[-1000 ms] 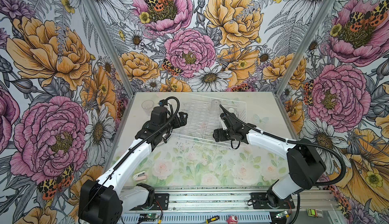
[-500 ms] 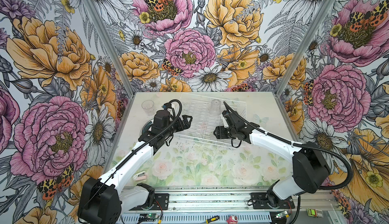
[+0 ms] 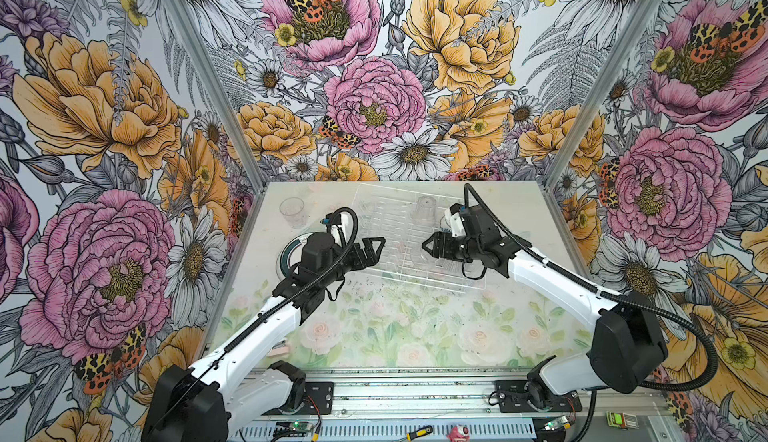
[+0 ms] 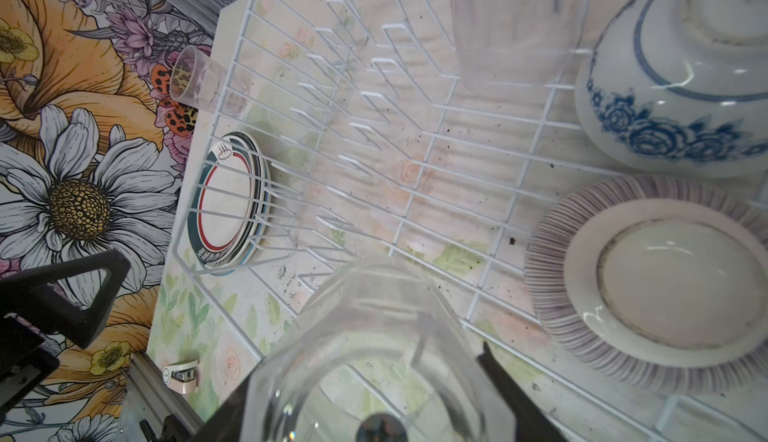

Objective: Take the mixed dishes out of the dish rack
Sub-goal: 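Lift the octagonal glass with the right gripper while the left gripper approaches, then close the left gripper on the glass held by the right gripper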

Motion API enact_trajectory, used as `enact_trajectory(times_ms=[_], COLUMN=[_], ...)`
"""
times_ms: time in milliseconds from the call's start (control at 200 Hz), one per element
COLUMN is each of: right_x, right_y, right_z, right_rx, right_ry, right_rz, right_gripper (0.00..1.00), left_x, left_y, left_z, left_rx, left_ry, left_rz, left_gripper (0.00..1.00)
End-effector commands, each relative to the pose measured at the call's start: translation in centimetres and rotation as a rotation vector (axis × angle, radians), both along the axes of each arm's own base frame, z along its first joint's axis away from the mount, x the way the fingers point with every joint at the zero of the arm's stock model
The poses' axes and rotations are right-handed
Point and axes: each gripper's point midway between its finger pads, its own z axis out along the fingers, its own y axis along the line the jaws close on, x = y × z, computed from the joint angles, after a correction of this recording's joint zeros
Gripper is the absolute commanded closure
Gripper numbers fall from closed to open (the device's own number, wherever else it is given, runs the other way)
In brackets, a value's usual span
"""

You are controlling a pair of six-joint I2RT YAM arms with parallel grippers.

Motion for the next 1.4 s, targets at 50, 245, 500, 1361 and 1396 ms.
enact_trajectory(times_ms=[50, 245, 500, 1361, 1396], right_x=[1.6, 2.0, 2.0, 0.5, 0.4], right_y=[1.1, 1.5, 2.0, 3.8, 3.9], right_z=[6.4, 8.1, 10.2, 10.5, 10.4], right_rx=[0.172, 0.248, 0.324, 0.484, 0.484], right_ry=[-0.119, -0.132, -0.155, -0.125, -0.121], right_rz=[0.013, 0.028, 0.048, 0.108, 0.11], right_gripper=[0.44, 0.44, 0.44, 0.47, 0.47], left_x=[-1.1, -2.4, -2.7, -0.9, -0.8], left_y=[-2.5, -5.4, -8.1, -11.7, -11.9], left_z=[2.3, 3.3, 3.3, 5.4, 5.5], left_rx=[-0.073, -0.113, -0.176, -0.292, -0.298], left_ry=[-0.102, -0.167, -0.183, -0.26, -0.26], left_rz=[-0.118, -0.24, -0.329, -0.398, -0.406], left_gripper=[0.03, 0.16, 0.3, 0.74, 0.73])
